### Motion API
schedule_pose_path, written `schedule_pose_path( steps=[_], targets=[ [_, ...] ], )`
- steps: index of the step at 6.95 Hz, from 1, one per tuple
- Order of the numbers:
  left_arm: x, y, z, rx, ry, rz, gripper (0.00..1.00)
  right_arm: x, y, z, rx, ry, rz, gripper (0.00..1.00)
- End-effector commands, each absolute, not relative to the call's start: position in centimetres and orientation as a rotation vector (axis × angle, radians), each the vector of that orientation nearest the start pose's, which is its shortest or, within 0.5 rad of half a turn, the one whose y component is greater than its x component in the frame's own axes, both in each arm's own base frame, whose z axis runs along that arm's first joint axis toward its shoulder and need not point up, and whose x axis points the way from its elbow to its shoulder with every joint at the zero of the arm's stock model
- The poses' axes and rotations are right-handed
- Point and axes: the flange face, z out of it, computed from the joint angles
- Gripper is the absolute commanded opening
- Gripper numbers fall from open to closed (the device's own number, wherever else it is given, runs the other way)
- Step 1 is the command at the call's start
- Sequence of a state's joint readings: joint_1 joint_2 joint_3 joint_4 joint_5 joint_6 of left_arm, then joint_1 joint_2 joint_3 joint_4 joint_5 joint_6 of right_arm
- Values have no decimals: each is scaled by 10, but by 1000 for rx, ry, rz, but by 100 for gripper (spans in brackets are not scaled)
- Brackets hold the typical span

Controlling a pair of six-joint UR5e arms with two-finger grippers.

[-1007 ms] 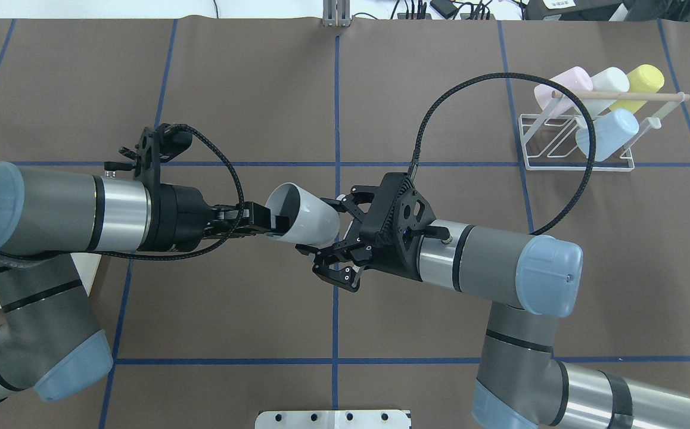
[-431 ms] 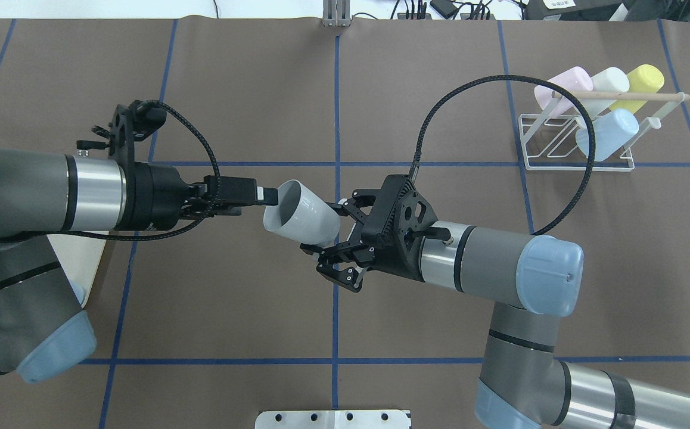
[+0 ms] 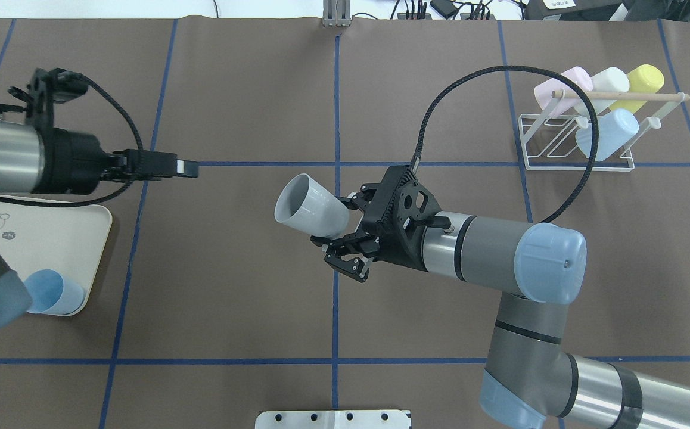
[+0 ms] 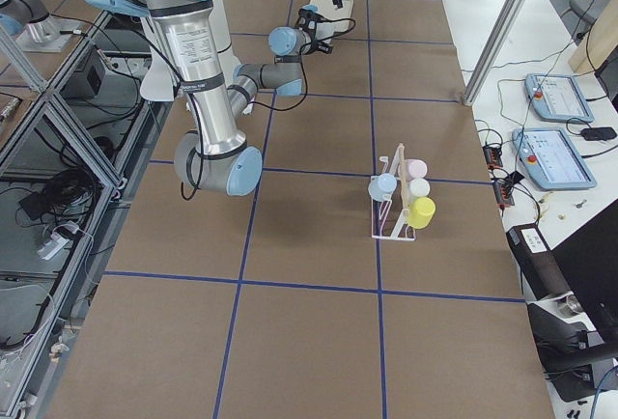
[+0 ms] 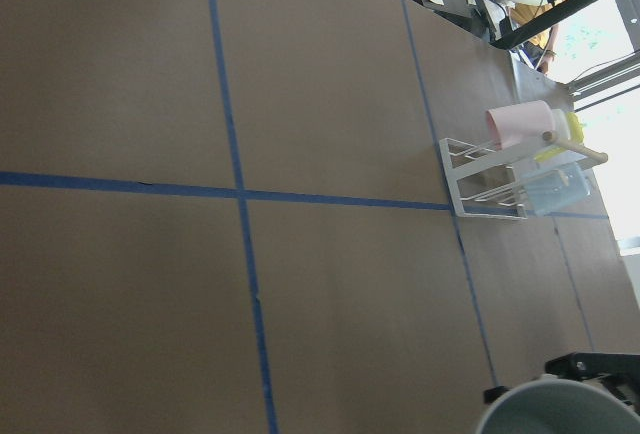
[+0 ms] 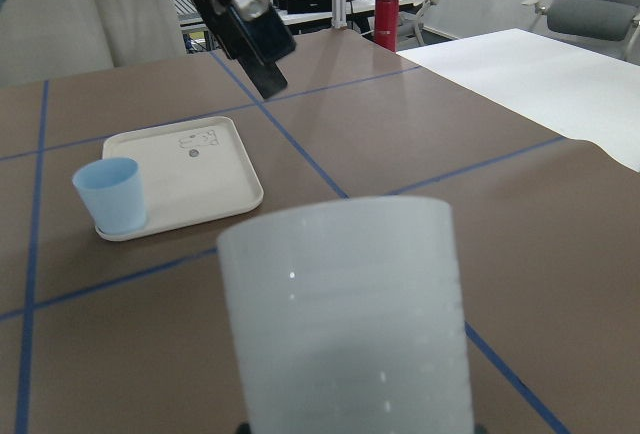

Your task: Transfer IKEA cup to right arm and place on rack

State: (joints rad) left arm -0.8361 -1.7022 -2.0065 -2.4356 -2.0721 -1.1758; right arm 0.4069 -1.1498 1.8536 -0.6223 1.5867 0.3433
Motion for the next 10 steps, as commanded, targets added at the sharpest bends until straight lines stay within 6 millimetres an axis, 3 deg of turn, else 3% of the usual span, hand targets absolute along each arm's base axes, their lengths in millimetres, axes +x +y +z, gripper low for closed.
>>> schedule_pose_path(
  steps=[1, 2, 3, 4, 5, 6, 7, 9, 10],
  targets=[
    [164, -414, 371, 603, 1148, 149, 100, -433, -377, 183, 1088, -955, -634, 0],
    [101, -409, 413, 667, 1036, 204, 100, -402, -400, 180, 993, -816, -613, 0],
    [57, -403, 445, 724, 940, 304, 100, -372, -419, 186, 933, -661, -660, 0],
    [26, -406, 468, 736, 904, 325, 100, -344, -441, 203, 874, -490, -754, 0],
    [25, -406, 472, 731, 906, 330, 100, -306, -468, 217, 808, -335, -833, 0],
    [25, -405, 472, 730, 908, 331, 100, -269, -478, 226, 757, -212, -937, 0],
    [25, -404, 472, 728, 908, 329, 100, -238, -488, 248, 691, -105, -982, 0],
    [25, -405, 472, 725, 911, 325, 100, -209, -492, 289, 603, 227, -1185, 0],
    [25, -405, 471, 728, 912, 324, 100, -206, -495, 292, 567, 323, -1303, 0]
  ],
)
